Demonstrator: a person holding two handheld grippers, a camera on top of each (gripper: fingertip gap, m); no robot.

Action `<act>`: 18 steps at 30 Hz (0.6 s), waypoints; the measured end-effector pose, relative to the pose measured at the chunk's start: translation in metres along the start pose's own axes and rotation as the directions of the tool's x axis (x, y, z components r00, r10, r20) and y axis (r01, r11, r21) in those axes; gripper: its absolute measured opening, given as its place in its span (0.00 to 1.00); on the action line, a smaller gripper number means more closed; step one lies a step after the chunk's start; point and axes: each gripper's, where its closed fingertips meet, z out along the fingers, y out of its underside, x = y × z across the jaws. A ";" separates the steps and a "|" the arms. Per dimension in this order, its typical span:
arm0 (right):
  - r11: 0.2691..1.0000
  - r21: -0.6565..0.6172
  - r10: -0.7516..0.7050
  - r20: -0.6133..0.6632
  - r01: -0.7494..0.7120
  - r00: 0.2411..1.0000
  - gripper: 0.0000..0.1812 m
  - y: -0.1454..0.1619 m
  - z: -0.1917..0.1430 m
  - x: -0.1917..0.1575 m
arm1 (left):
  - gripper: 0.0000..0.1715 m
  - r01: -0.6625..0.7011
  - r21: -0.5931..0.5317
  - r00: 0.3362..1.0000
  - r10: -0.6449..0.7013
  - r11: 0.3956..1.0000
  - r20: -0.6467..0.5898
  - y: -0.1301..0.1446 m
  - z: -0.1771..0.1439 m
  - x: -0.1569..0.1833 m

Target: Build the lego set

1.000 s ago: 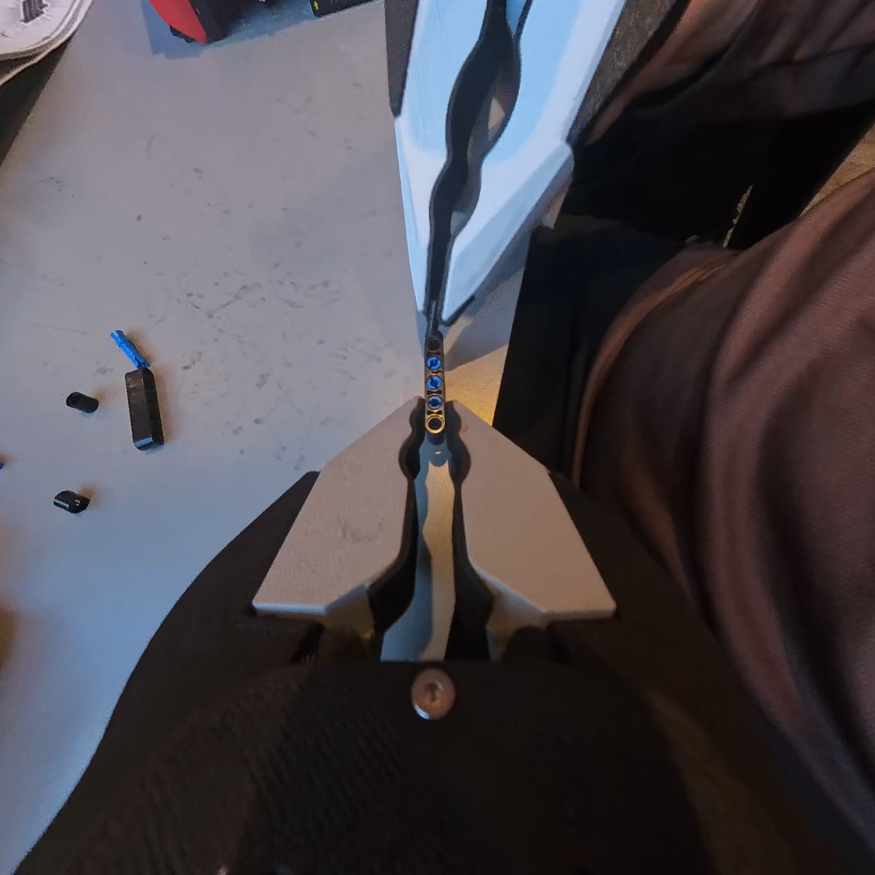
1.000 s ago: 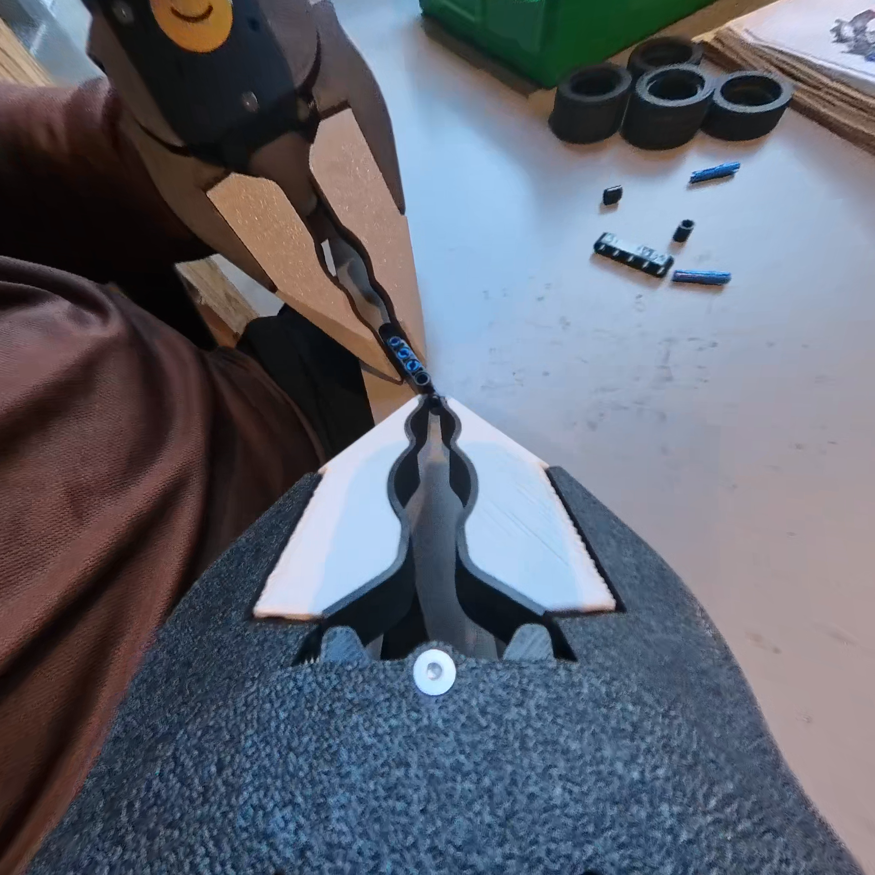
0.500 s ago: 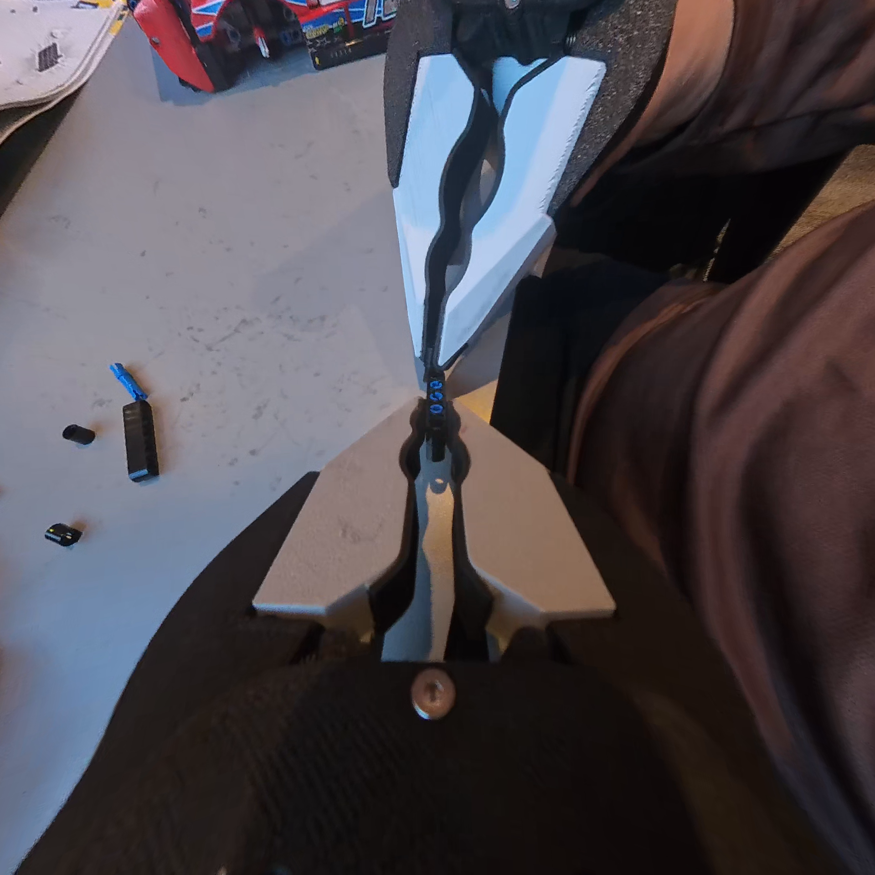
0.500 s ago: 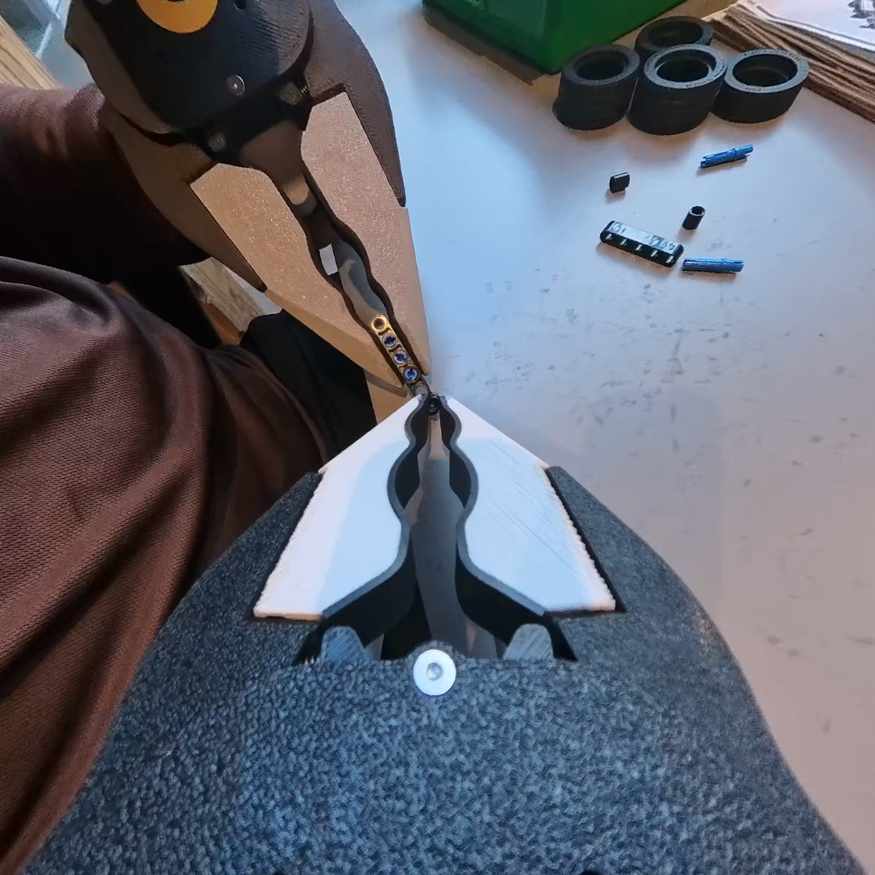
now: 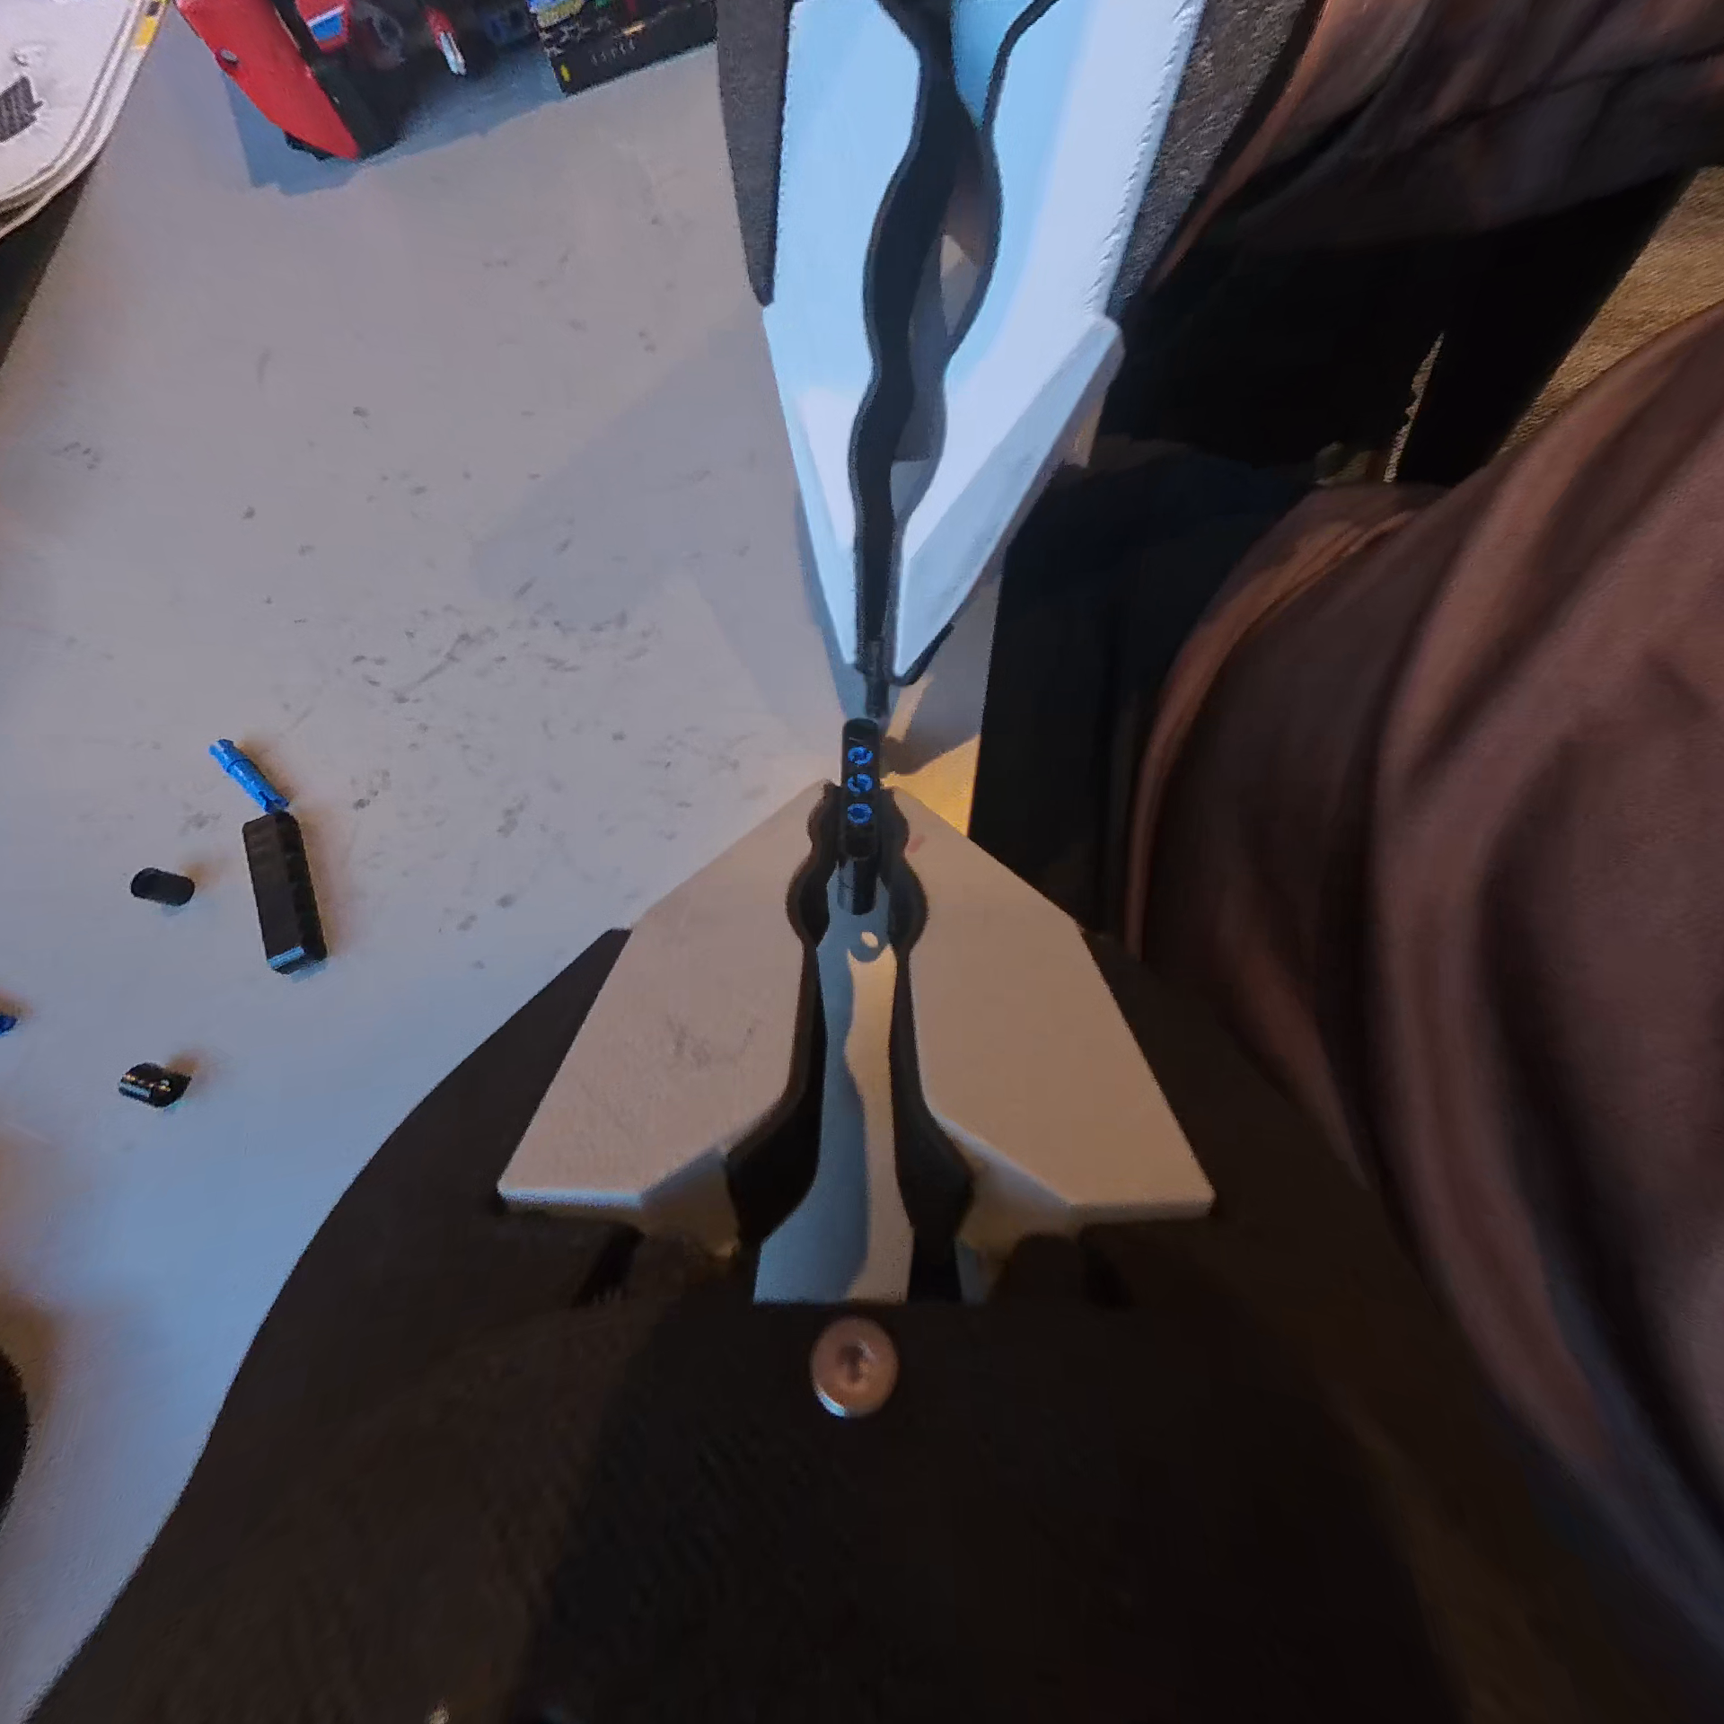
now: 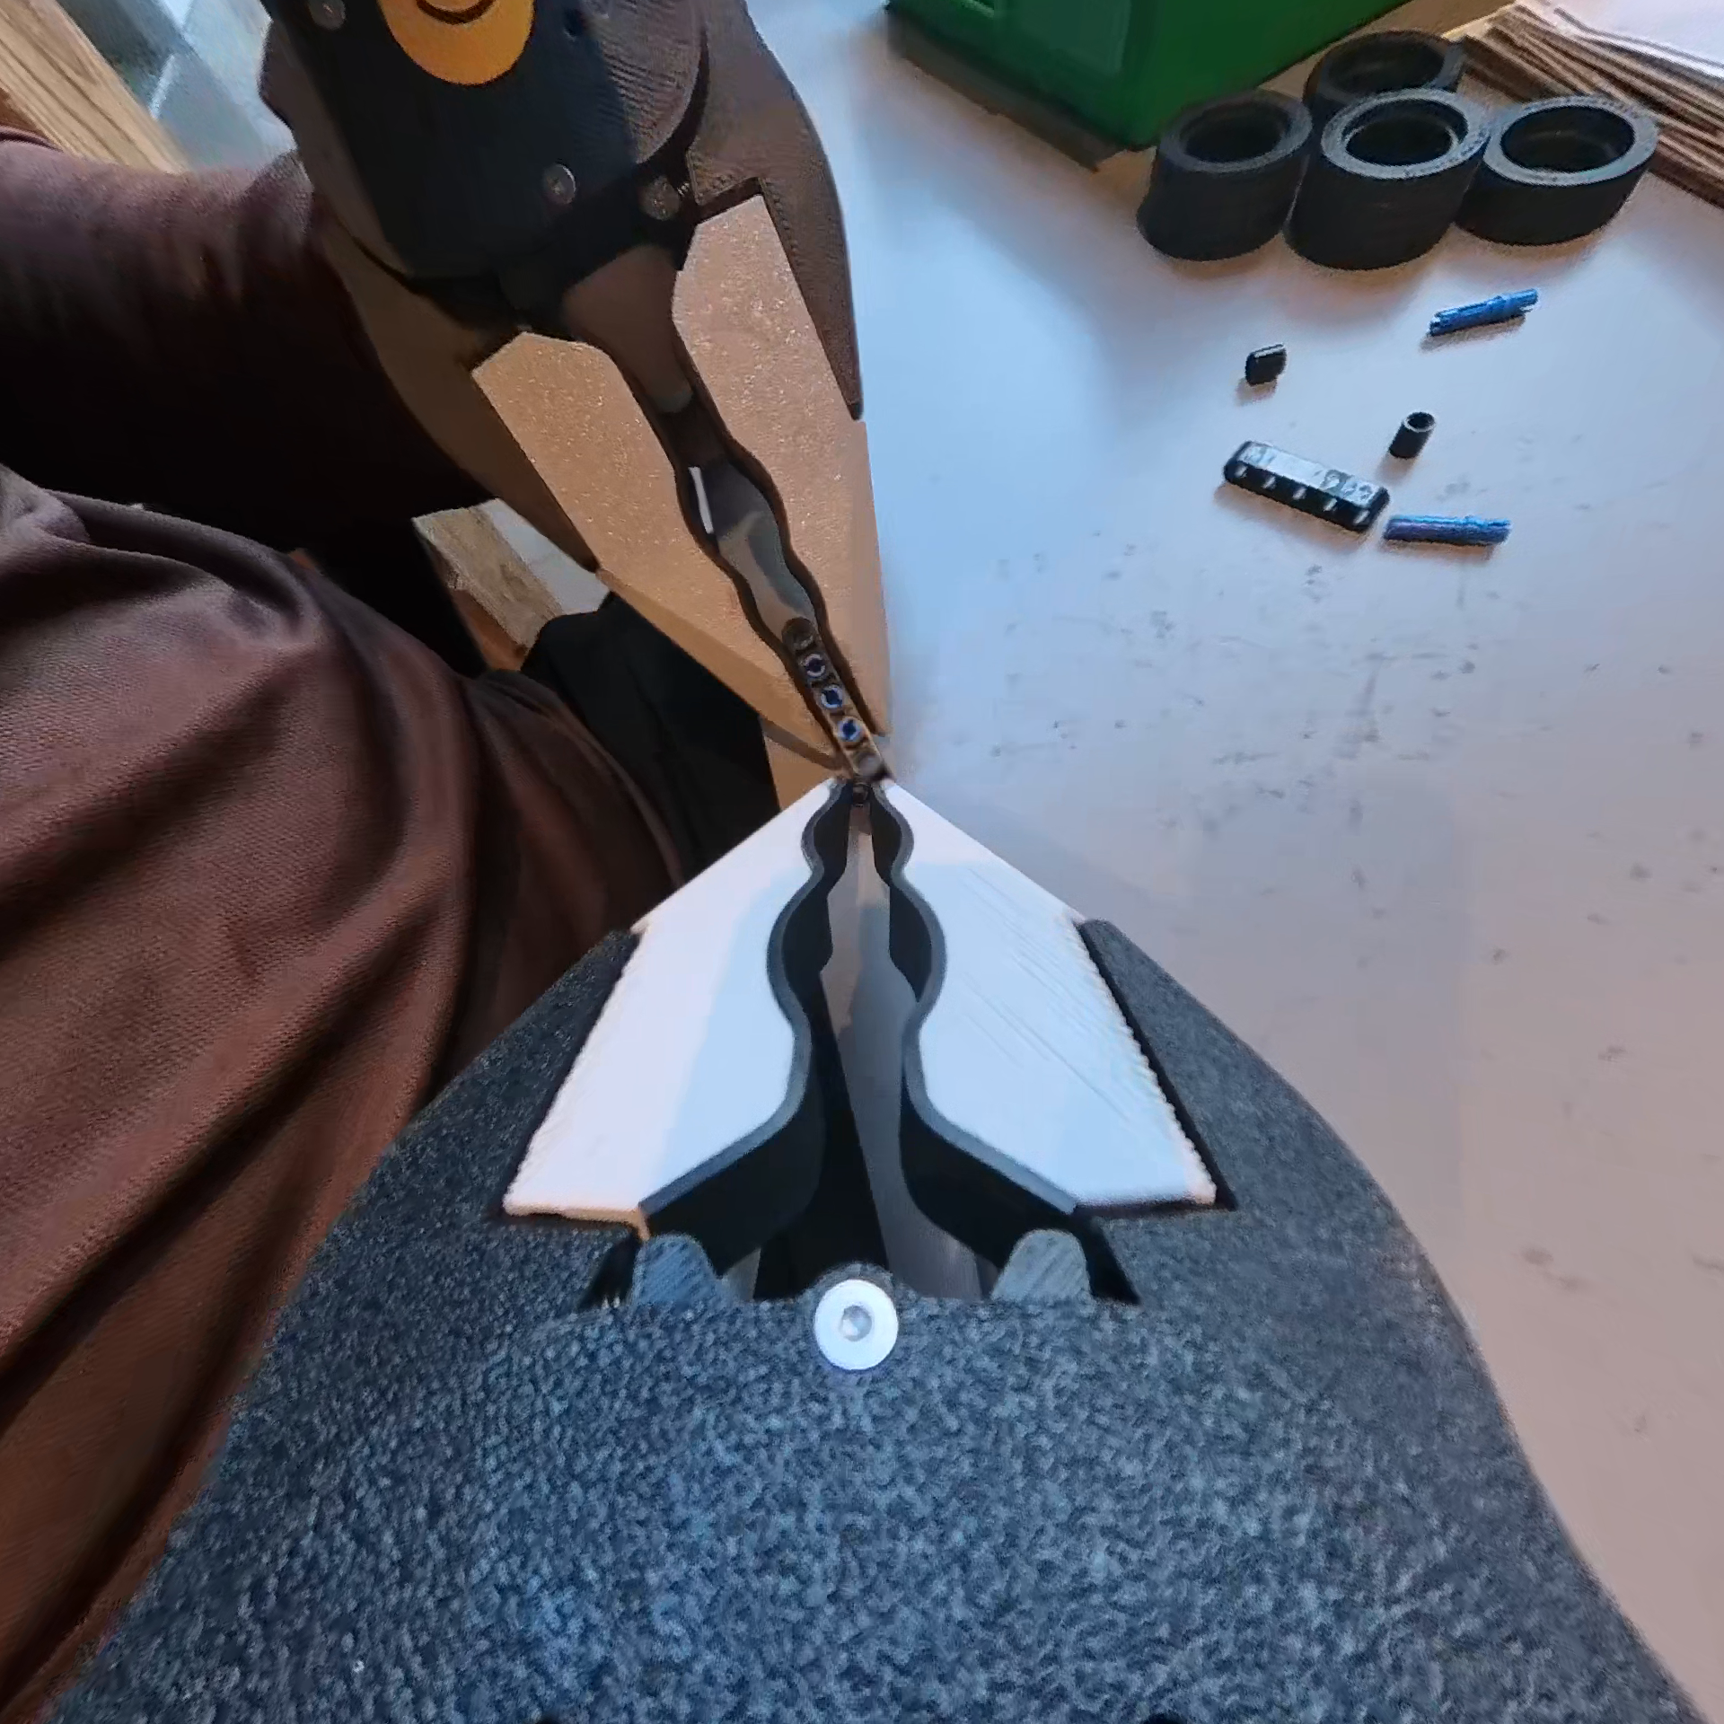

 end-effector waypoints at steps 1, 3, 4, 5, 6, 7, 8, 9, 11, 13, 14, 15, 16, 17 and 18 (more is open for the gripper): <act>1.000 0.003 -0.002 -0.002 0.002 1.000 0.02 -0.001 0.000 -0.001 | 0.03 0.001 0.000 1.000 -0.001 1.000 -0.004 0.000 0.000 0.000; 1.000 -0.002 -0.018 -0.017 0.018 1.000 0.02 -0.002 0.002 -0.001 | 0.03 -0.004 0.000 1.000 0.004 1.000 -0.009 0.000 0.000 -0.001; 1.000 -0.006 -0.027 -0.026 0.027 0.999 0.02 -0.003 0.002 -0.001 | 0.03 -0.006 -0.001 1.000 0.006 1.000 -0.012 0.000 0.000 -0.001; 0.999 -0.008 -0.033 -0.039 0.032 0.999 0.02 -0.003 0.002 0.001 | 0.03 -0.006 -0.001 1.000 0.006 1.000 -0.013 0.000 0.000 -0.001; 0.999 -0.008 -0.034 -0.051 0.034 0.998 0.02 -0.003 0.002 0.003 | 0.03 -0.006 -0.001 1.000 0.006 1.000 -0.017 0.000 0.000 -0.001; 0.999 -0.006 -0.032 -0.055 0.032 0.998 0.02 -0.004 0.002 0.004 | 0.03 -0.007 -0.001 1.000 0.007 1.000 -0.020 0.000 0.000 -0.001; 1.000 -0.001 -0.029 -0.052 0.029 0.998 0.02 -0.005 0.001 0.005 | 0.03 -0.009 -0.001 1.000 0.009 1.000 -0.022 0.000 0.000 -0.001; 1.000 0.000 -0.026 -0.047 0.026 0.999 0.02 -0.006 0.002 0.005 | 0.03 -0.010 -0.001 1.000 0.010 1.000 -0.024 0.000 0.000 -0.001; 1.000 -0.011 -0.030 -0.038 0.029 0.999 0.02 -0.005 0.003 0.004 | 0.03 -0.011 -0.002 1.000 0.011 1.000 -0.027 0.000 0.000 -0.002; 0.999 -0.022 -0.043 -0.040 0.042 0.998 0.02 -0.005 0.005 0.003 | 0.03 -0.017 -0.003 0.999 0.017 1.000 -0.028 0.000 0.000 -0.002; 0.998 -0.028 -0.049 -0.044 0.048 0.998 0.02 -0.005 0.005 0.004 | 0.03 -0.017 -0.003 0.999 0.017 1.000 -0.030 0.000 0.000 -0.002; 0.998 -0.035 -0.054 -0.047 0.052 0.997 0.02 -0.005 0.005 0.004 | 0.03 -0.016 -0.003 0.999 0.016 1.000 -0.031 0.000 0.000 -0.003; 0.997 -0.044 -0.060 -0.051 0.058 0.997 0.02 -0.005 0.005 0.005 | 0.03 -0.018 -0.003 0.999 0.018 1.000 -0.032 0.000 0.001 -0.003; 0.996 -0.056 -0.071 -0.055 0.068 0.996 0.02 -0.005 0.005 0.005 | 0.03 -0.023 -0.003 0.999 0.022 1.000 -0.033 0.000 0.001 -0.003; 0.994 -0.071 -0.086 -0.061 0.081 0.994 0.02 -0.004 0.005 0.005 | 0.03 -0.029 -0.003 0.999 0.029 1.000 -0.033 0.000 0.001 -0.003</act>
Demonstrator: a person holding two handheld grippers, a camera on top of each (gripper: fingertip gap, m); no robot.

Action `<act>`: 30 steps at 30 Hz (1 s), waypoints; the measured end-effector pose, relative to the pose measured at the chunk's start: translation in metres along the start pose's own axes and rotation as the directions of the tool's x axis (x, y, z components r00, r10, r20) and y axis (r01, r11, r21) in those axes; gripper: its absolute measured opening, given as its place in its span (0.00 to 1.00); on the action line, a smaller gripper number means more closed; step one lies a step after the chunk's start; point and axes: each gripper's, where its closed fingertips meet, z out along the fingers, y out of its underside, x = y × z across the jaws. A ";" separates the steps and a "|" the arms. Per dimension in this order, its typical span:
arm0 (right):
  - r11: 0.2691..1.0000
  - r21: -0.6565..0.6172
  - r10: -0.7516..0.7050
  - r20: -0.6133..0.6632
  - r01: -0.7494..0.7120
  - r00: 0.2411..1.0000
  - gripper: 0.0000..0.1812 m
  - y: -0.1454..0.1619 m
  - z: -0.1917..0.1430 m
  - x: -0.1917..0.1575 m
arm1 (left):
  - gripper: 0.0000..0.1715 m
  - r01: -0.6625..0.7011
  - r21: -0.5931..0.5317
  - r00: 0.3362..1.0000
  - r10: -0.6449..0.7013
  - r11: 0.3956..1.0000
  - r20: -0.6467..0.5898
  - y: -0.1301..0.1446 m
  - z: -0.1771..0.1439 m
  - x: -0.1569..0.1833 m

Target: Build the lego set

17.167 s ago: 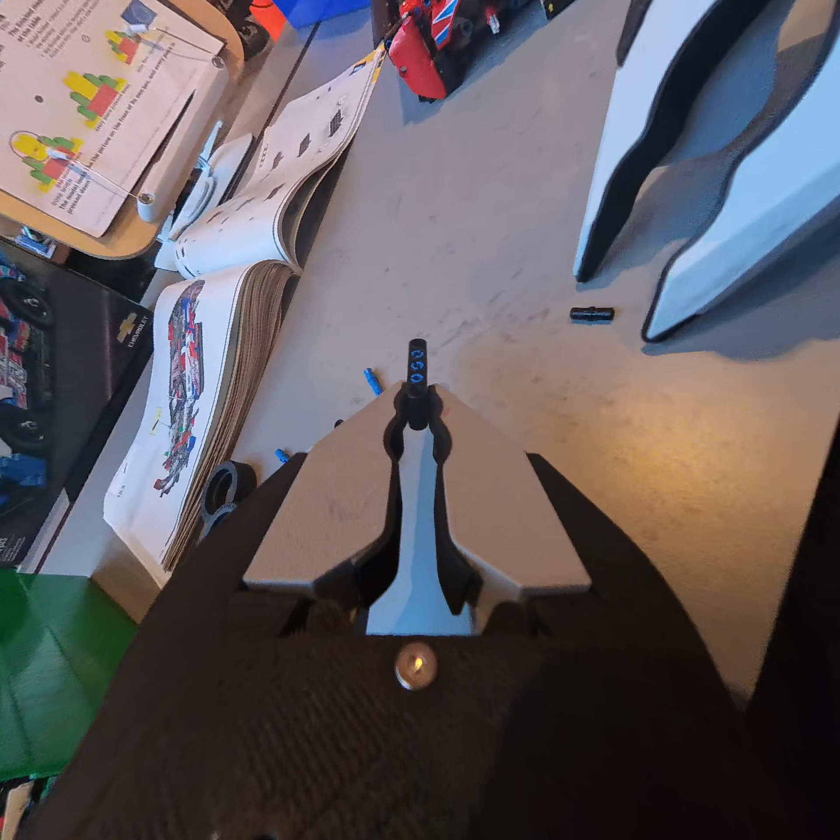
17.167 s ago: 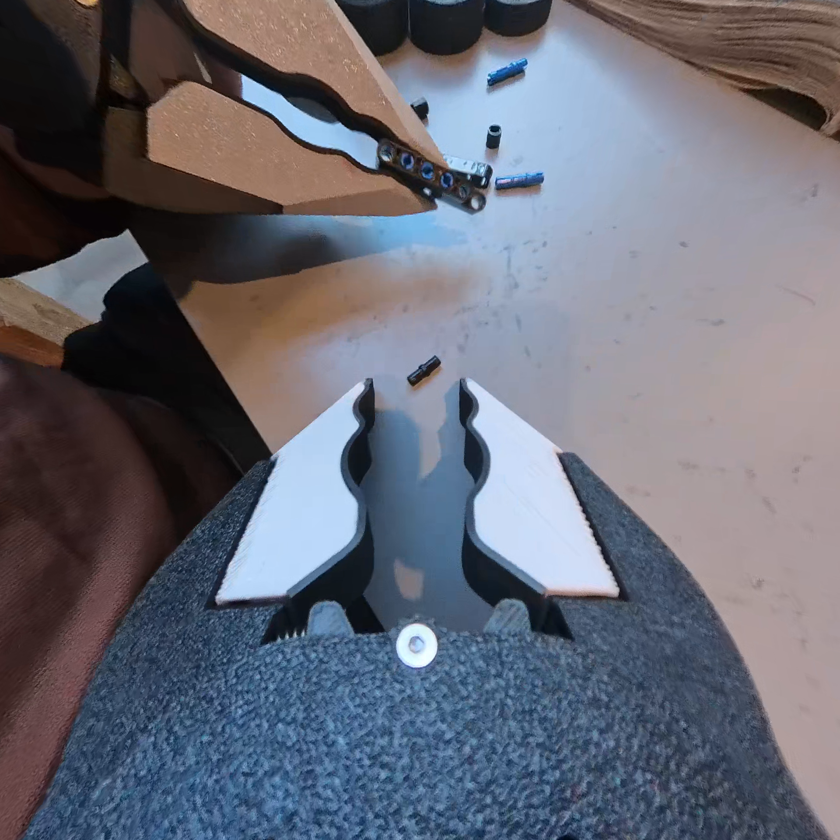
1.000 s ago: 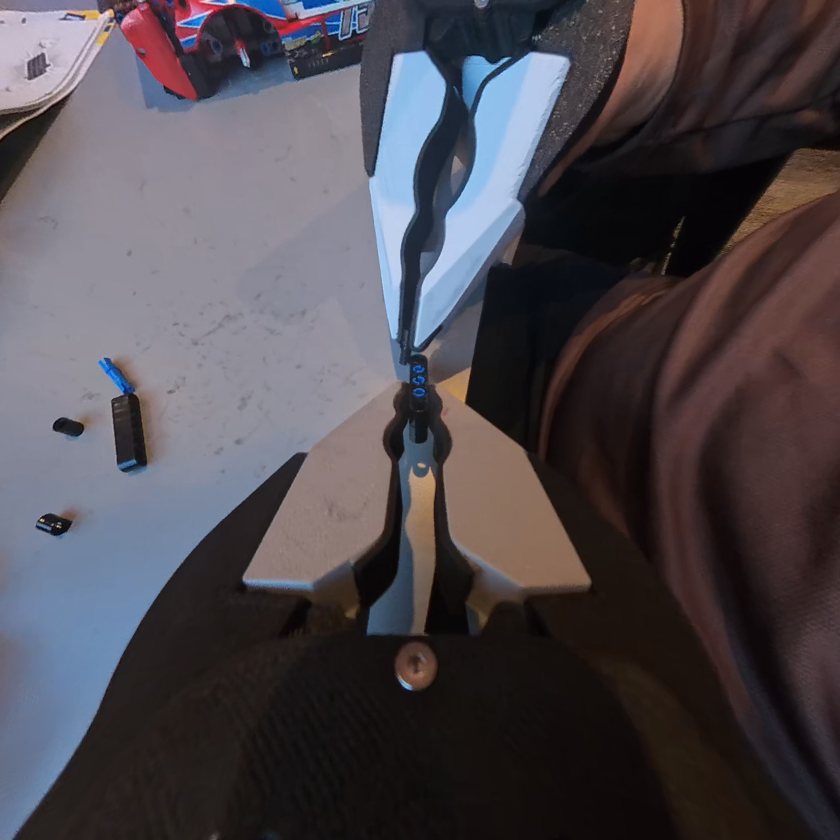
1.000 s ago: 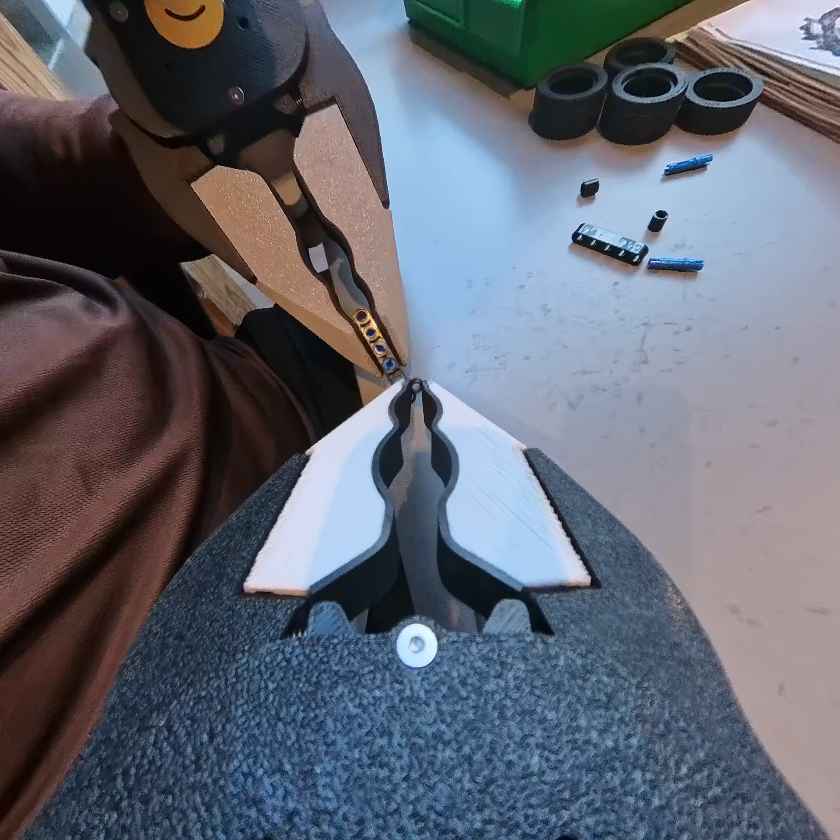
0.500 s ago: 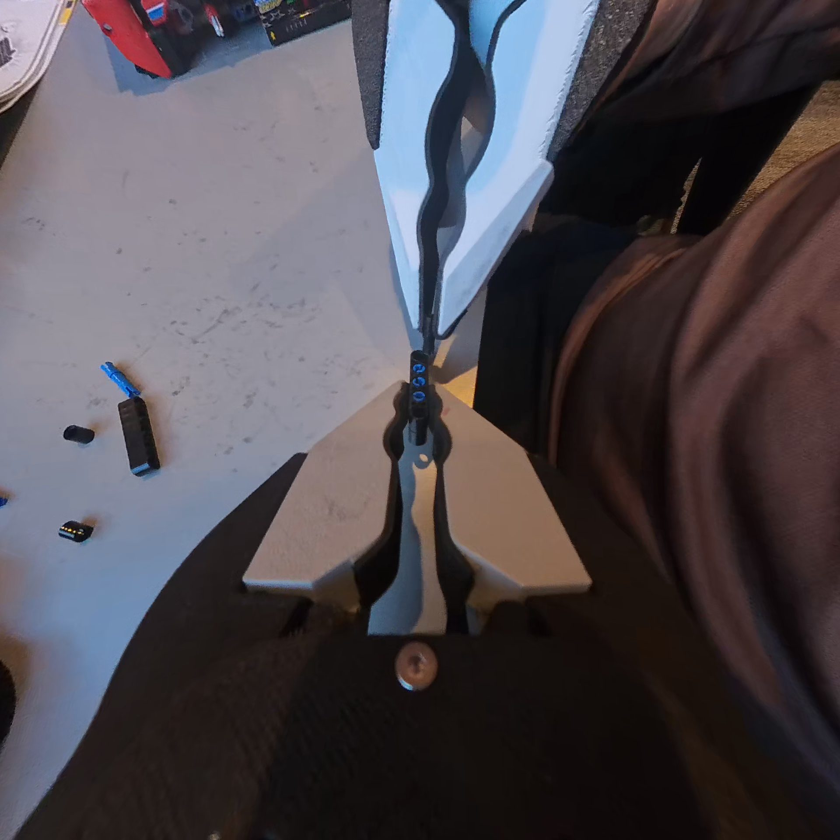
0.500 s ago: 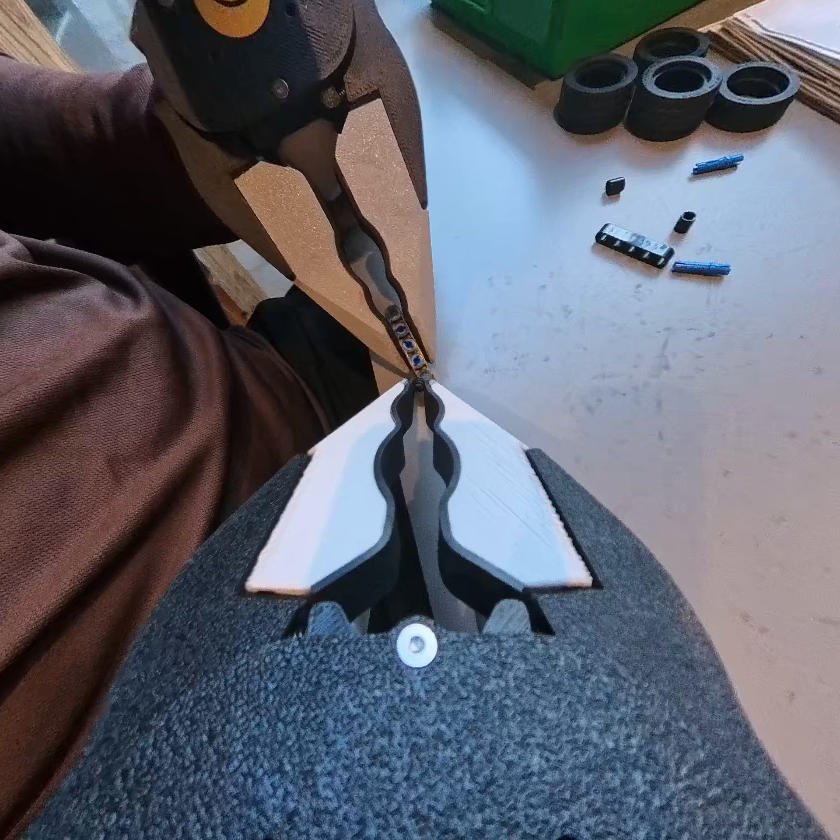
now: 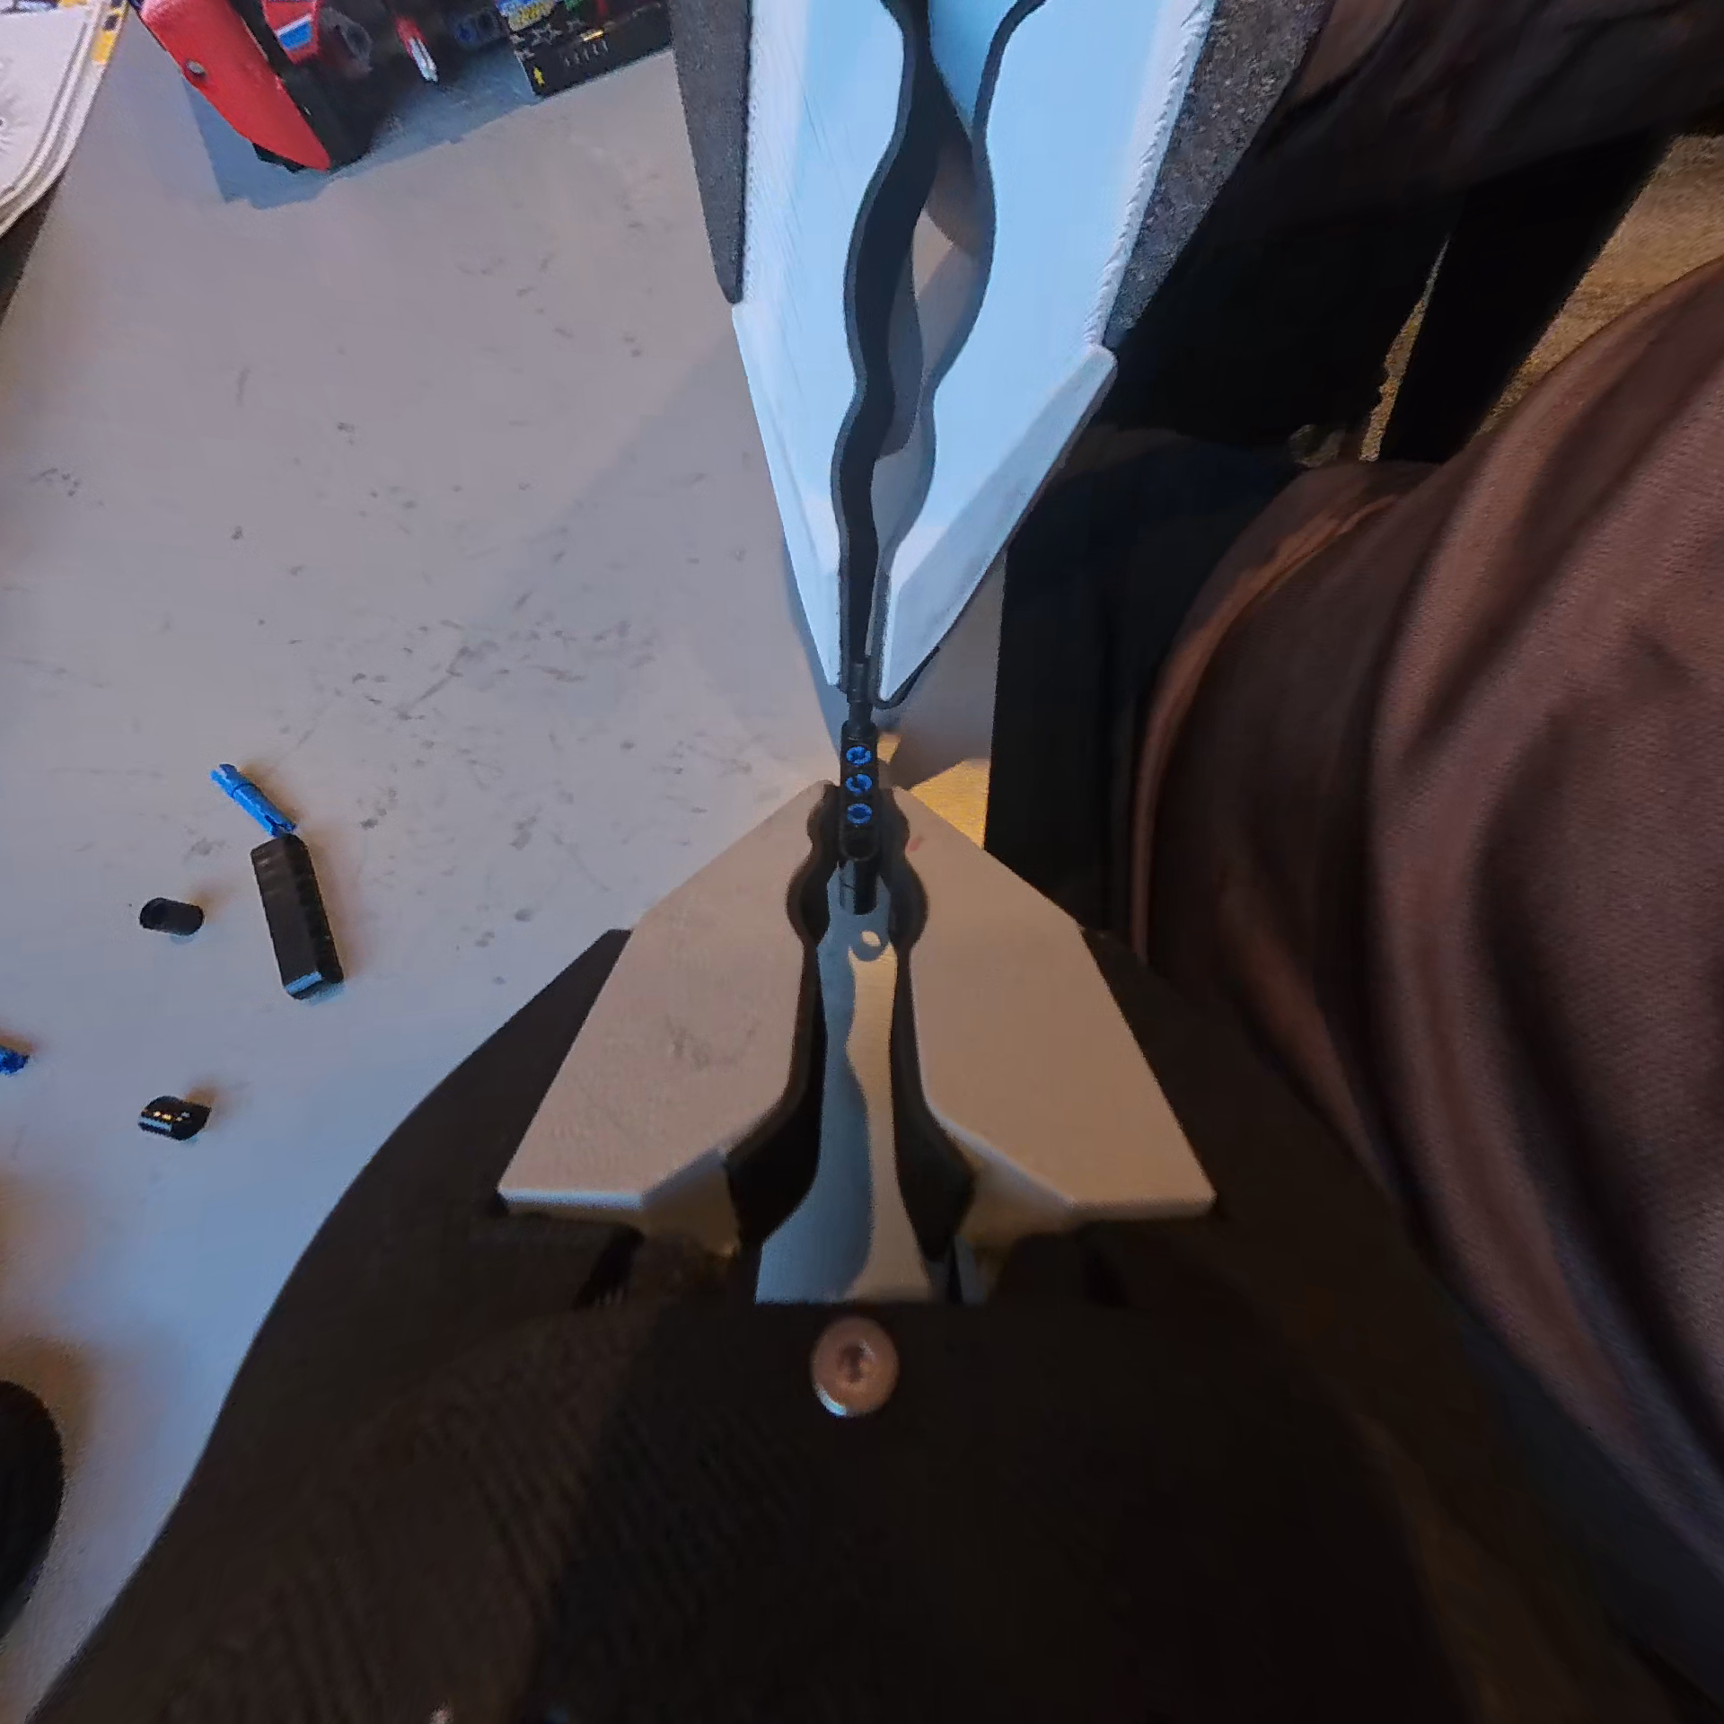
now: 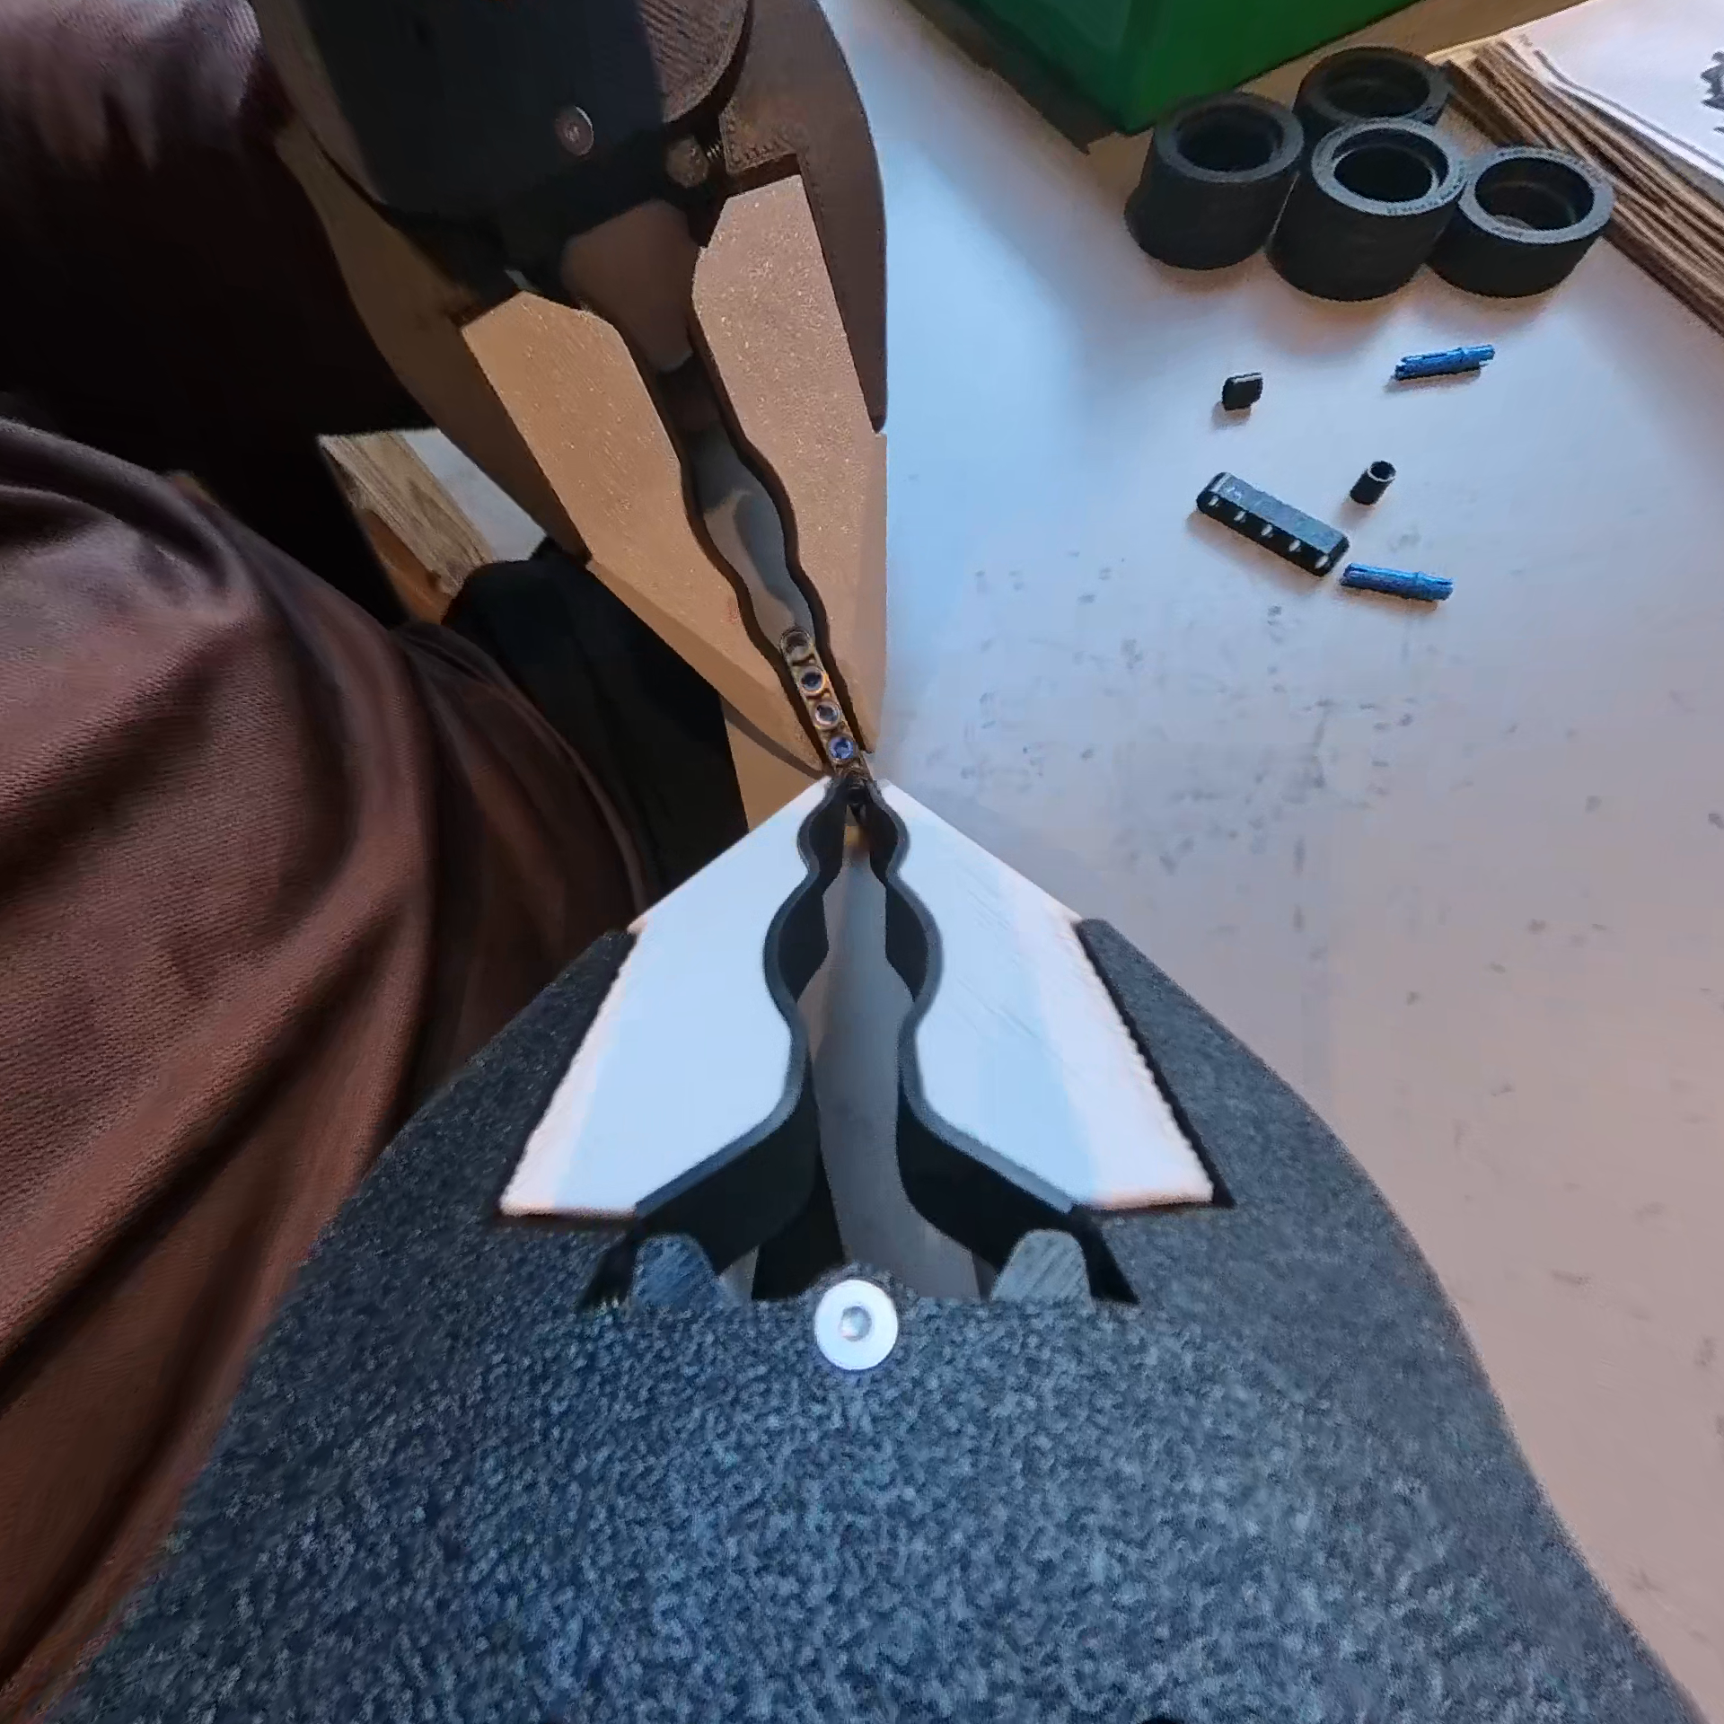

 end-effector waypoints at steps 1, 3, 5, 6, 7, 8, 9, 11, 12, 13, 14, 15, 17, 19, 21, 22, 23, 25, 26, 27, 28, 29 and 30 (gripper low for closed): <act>1.000 -0.017 -0.017 -0.007 0.017 1.000 0.02 0.000 0.000 0.000 | 0.03 -0.005 0.000 1.000 0.005 1.000 0.001 0.000 0.000 0.000; 0.997 -0.057 -0.052 -0.017 0.051 0.998 0.02 0.000 0.000 0.001 | 0.03 -0.008 -0.001 1.000 0.008 1.000 0.004 -0.001 0.001 -0.001; 0.991 -0.100 -0.088 -0.020 0.085 0.996 0.02 0.000 0.000 0.002 | 0.03 -0.009 -0.002 1.000 0.009 1.000 0.005 -0.001 0.001 -0.001; 0.987 -0.121 -0.107 -0.019 0.104 0.994 0.02 0.000 -0.001 0.002 | 0.03 -0.010 -0.001 1.000 0.010 1.000 0.006 -0.001 0.001 -0.002; 0.983 -0.141 -0.125 -0.016 0.121 0.992 0.02 0.000 -0.001 0.002 | 0.03 -0.013 -0.002 1.000 0.013 1.000 0.008 -0.001 0.002 -0.002; 0.978 -0.159 -0.137 -0.010 0.133 0.991 0.02 0.000 -0.001 0.002 | 0.03 -0.018 -0.003 1.000 0.018 1.000 0.011 -0.001 0.002 -0.002; 0.975 -0.175 -0.142 -0.001 0.140 0.990 0.02 0.000 0.000 0.002 | 0.03 -0.020 -0.003 1.000 0.020 1.000 0.013 -0.001 0.002 -0.002; 0.974 -0.194 -0.112 0.030 0.116 0.993 0.02 -0.001 0.001 0.001 | 0.03 -0.029 -0.004 0.999 0.029 1.000 0.017 -0.001 0.002 -0.001; 0.976 -0.199 -0.076 0.047 0.084 0.996 0.02 -0.001 0.002 0.000 | 0.03 -0.035 -0.005 0.999 0.035 0.999 0.022 -0.001 0.002 -0.001; 0.979 -0.199 -0.024 0.065 0.037 0.998 0.02 -0.002 0.003 0.001 | 0.03 -0.035 -0.005 0.999 0.035 0.999 0.024 -0.001 0.002 -0.001; 0.981 -0.193 0.034 0.082 -0.018 0.996 0.02 -0.002 0.004 0.000 | 0.03 -0.032 -0.006 0.999 0.032 0.999 0.024 -0.001 0.002 -0.001; 0.981 -0.181 0.087 0.096 -0.068 0.992 0.02 -0.002 0.004 0.000 | 0.03 -0.029 -0.005 0.999 0.029 1.000 0.023 -0.001 0.002 -0.001; 0.985 -0.139 0.113 0.096 -0.099 0.989 0.02 -0.002 0.004 0.000 | 0.03 -0.030 -0.005 0.999 0.030 1.000 0.024 -0.001 0.002 -0.001; 0.993 -0.110 0.037 0.046 -0.032 0.998 0.02 -0.002 0.004 0.000 | 0.03 -0.019 -0.003 1.000 0.019 1.000 0.015 -0.001 0.002 -0.001; 0.992 -0.107 -0.070 -0.010 0.068 0.998 0.02 -0.003 0.004 0.001 | 0.03 0.002 0.000 1.000 -0.002 1.000 -0.003 -0.001 0.002 -0.002; 0.989 -0.101 -0.113 -0.028 0.110 0.993 0.02 -0.003 0.004 0.001 | 0.03 0.005 0.001 1.000 -0.005 1.000 -0.005 -0.001 0.002 -0.002; 0.987 -0.088 -0.137 -0.037 0.133 0.990 0.02 -0.003 0.004 0.000 | 0.03 0.000 0.001 1.000 0.000 1.000 -0.001 -0.001 0.002 -0.002; 0.990 -0.052 -0.135 -0.034 0.133 0.990 0.02 -0.003 0.003 0.000 | 0.03 -0.013 0.000 1.000 0.013 1.000 0.011 -0.002 0.002 -0.002; 0.991 -0.033 -0.133 -0.032 0.132 0.991 0.02 -0.003 0.002 0.000 | 0.03 -0.013 0.001 1.000 0.013 1.000 0.012 -0.002 0.002 -0.002; 0.992 -0.012 -0.127 -0.032 0.126 0.991 0.02 -0.003 0.001 0.000 | 0.03 -0.009 0.001 1.000 0.009 1.000 0.009 -0.002 0.002 -0.002; 0.994 0.008 -0.105 -0.029 0.105 0.994 0.02 -0.003 0.001 0.001 | 0.03 -0.002 0.002 1.000 0.002 1.000 0.004 -0.002 0.002 -0.002; 0.997 0.025 -0.068 -0.018 0.069 0.998 0.02 -0.003 0.001 0.001 | 0.03 0.007 0.003 1.000 -0.007 1.000 -0.003 -0.002 0.002 -0.002; 0.999 0.038 -0.029 -0.005 0.029 1.000 0.02 -0.003 0.001 0.002 | 0.03 0.017 0.004 1.000 -0.017 1.000 -0.011 -0.002 0.002 -0.002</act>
